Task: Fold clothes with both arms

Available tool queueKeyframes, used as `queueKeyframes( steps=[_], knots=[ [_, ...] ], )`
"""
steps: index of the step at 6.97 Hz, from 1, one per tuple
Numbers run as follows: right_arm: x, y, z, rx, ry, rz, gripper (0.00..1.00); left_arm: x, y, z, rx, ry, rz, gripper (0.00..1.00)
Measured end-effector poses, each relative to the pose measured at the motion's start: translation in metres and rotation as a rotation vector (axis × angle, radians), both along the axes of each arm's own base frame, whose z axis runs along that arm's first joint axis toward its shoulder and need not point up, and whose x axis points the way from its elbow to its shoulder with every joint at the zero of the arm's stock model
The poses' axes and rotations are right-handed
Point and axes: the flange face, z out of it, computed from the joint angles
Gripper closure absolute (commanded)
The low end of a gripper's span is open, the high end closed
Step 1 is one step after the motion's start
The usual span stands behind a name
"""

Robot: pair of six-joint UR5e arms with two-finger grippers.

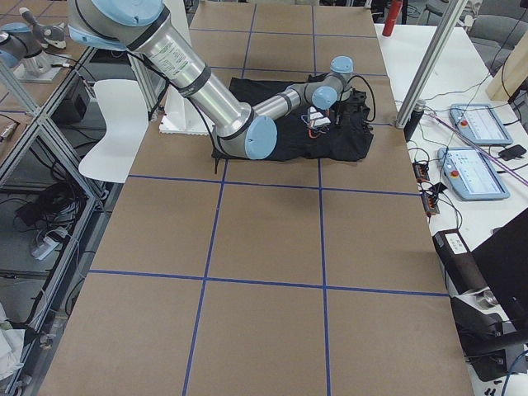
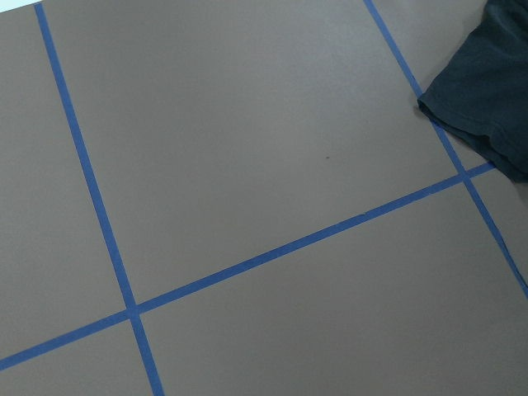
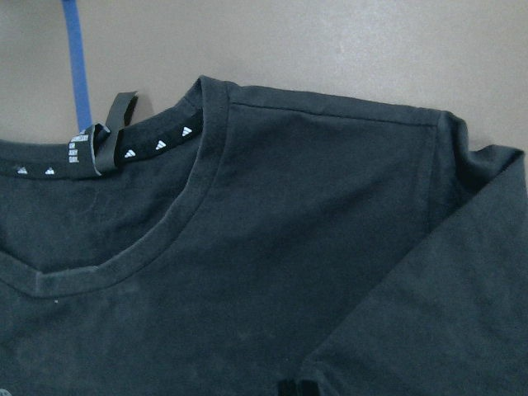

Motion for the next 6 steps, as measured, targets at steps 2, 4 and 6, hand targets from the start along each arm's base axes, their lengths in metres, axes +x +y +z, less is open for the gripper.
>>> queueKeyframes(
  steps=[2, 4, 6],
  knots=[
    [-0.006, 0.002, -0.003, 0.013, 0.005, 0.005, 0.0, 0.029, -0.023, -0.023, 0.063, 0.012, 0.044, 0.01],
    [0.0, 0.006, -0.018, 0.027, -0.022, 0.003, 0.0, 0.063, -0.052, -0.054, -0.026, 0.087, -0.019, 0.01],
    [0.016, 0.028, -0.018, 0.027, -0.073, -0.03, 0.0, 0.145, -0.08, -0.074, -0.185, 0.161, -0.062, 0.01]
  ],
)
